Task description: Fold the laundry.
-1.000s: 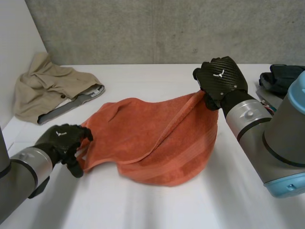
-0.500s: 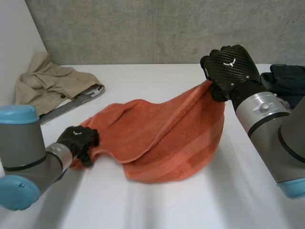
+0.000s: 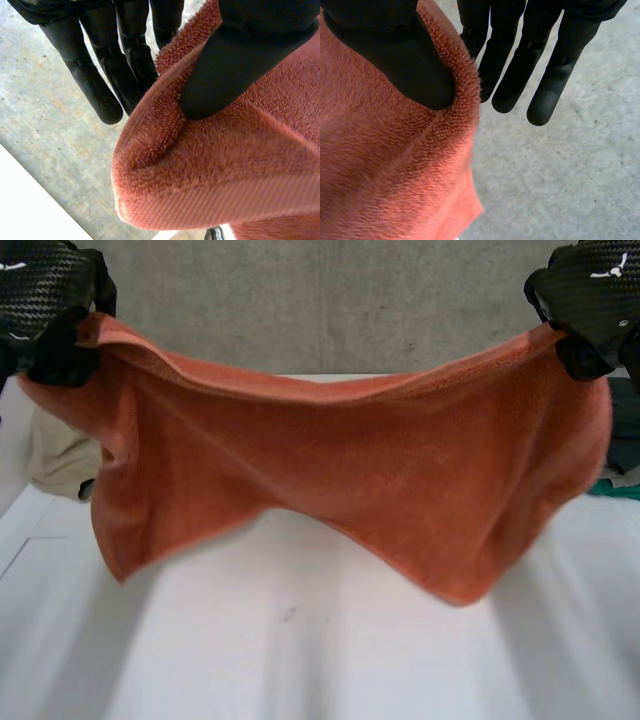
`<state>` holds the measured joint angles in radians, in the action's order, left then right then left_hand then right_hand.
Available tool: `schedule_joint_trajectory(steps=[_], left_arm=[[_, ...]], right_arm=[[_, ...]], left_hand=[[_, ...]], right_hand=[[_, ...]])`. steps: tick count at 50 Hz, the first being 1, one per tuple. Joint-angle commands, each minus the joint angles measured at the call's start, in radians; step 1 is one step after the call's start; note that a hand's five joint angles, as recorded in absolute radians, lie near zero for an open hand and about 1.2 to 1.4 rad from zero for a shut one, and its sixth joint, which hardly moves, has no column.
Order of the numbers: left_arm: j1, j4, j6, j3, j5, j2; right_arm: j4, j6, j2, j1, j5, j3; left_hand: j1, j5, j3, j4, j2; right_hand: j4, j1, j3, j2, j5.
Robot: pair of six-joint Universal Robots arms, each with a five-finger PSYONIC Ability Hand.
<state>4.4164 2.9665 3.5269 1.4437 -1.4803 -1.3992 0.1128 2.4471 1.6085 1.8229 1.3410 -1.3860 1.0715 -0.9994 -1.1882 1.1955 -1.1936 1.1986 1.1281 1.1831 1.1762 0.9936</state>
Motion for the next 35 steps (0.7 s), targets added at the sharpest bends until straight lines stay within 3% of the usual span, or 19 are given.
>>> schedule_joint_trajectory(steps=[1,10,14,20,23,26,35], left_arm=[[0.055,-0.139,0.021,-0.144,0.041,-0.219],[0.052,-0.058,0.064,-0.354,0.063,-0.587],[0.049,0.083,0.057,-0.541,0.063,-0.673],[0.055,0.311,-0.049,-0.738,-0.047,-0.669],[0.051,0.367,-0.115,-0.741,-0.084,-0.640],[0.046,0.370,-0.150,-0.714,-0.086,-0.633],[0.057,0.304,-0.149,-0.471,-0.104,-0.632]], right_arm=[[0.120,-0.098,-0.136,0.021,-0.033,0.061],[0.029,-0.171,-0.433,0.078,0.038,0.163],[-0.146,-0.139,-0.547,0.104,0.110,0.321],[-0.545,0.039,-0.582,0.081,0.245,0.417],[-0.701,0.152,-0.529,0.076,0.233,0.366],[-0.745,0.219,-0.452,0.072,0.195,0.285],[-0.613,0.291,-0.390,0.067,0.081,0.101]], left_hand=[[0.325,-0.222,-0.208,0.201,-0.203],[0.325,-0.222,-0.208,0.201,-0.203],[0.325,-0.222,-0.208,0.201,-0.203],[0.325,-0.222,-0.208,0.201,-0.203],[0.325,-0.222,-0.208,0.201,-0.203],[0.325,-0.222,-0.208,0.201,-0.203],[0.325,-0.222,-0.208,0.201,-0.203]], right_hand=[[0.198,0.268,0.213,0.220,0.228],[0.198,0.268,0.213,0.220,0.228],[0.198,0.268,0.213,0.220,0.228],[0.198,0.268,0.213,0.220,0.228],[0.198,0.268,0.213,0.220,0.228],[0.198,0.268,0.213,0.220,0.228],[0.198,0.268,0.213,0.220,0.228]])
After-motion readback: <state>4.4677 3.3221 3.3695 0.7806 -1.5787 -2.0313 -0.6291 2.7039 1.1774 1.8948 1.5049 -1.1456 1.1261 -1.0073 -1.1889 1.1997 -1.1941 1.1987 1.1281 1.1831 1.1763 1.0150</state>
